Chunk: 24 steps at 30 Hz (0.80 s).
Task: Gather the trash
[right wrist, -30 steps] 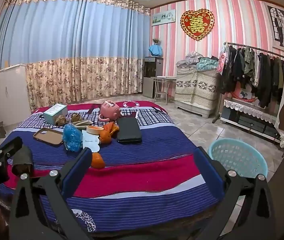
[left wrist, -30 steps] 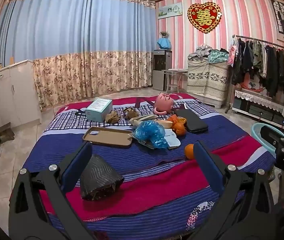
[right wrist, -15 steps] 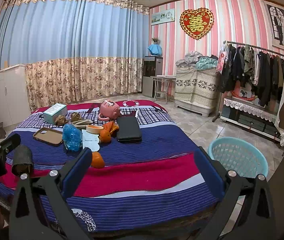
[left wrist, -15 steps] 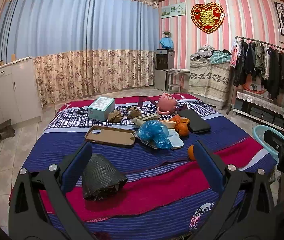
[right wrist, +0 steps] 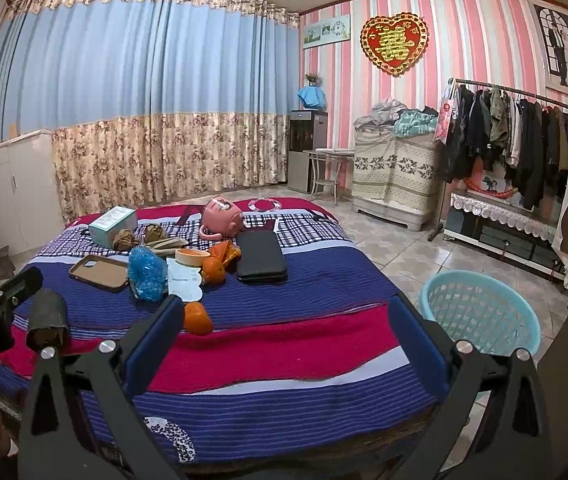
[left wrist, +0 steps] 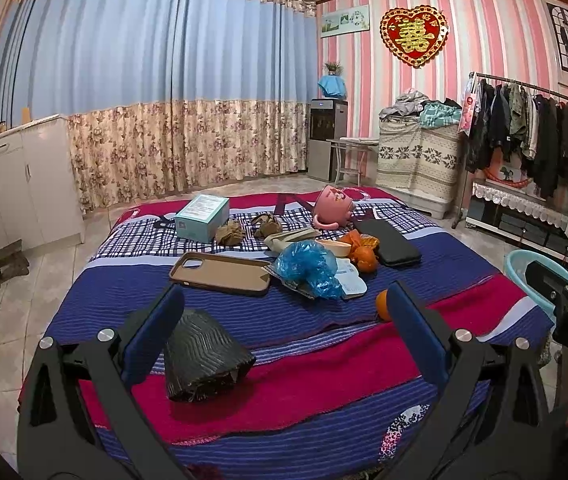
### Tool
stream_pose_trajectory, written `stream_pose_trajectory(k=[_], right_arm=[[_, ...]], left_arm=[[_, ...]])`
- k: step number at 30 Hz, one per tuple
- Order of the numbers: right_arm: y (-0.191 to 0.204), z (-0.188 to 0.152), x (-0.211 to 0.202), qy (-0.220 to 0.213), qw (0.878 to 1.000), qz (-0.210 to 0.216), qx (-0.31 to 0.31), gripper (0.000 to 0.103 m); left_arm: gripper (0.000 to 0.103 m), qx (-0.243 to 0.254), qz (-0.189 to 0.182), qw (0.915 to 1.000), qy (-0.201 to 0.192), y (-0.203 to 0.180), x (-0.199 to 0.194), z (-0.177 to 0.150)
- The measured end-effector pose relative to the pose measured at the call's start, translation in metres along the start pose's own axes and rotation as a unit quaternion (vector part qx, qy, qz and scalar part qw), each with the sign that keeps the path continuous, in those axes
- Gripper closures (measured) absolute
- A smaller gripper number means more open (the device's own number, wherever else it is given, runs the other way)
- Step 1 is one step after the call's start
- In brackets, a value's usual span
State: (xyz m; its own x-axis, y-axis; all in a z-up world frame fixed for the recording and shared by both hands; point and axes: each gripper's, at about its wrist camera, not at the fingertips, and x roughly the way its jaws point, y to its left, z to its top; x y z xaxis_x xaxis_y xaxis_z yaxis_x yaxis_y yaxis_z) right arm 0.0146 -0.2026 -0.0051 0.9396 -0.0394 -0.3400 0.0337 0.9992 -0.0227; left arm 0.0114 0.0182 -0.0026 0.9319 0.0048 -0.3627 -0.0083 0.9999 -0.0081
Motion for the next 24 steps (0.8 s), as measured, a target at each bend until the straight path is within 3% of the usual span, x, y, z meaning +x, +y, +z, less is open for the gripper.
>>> stream_pose_trajectory(k=[24], right_arm=[[-0.0002,0.0016,0.0017,0.000,1.000,0.004,-0.001,0.004]], left_arm=[[0.005,-0.001,-0.002,1.0000,0.000,-0.0016,-0.0031,0.0006]])
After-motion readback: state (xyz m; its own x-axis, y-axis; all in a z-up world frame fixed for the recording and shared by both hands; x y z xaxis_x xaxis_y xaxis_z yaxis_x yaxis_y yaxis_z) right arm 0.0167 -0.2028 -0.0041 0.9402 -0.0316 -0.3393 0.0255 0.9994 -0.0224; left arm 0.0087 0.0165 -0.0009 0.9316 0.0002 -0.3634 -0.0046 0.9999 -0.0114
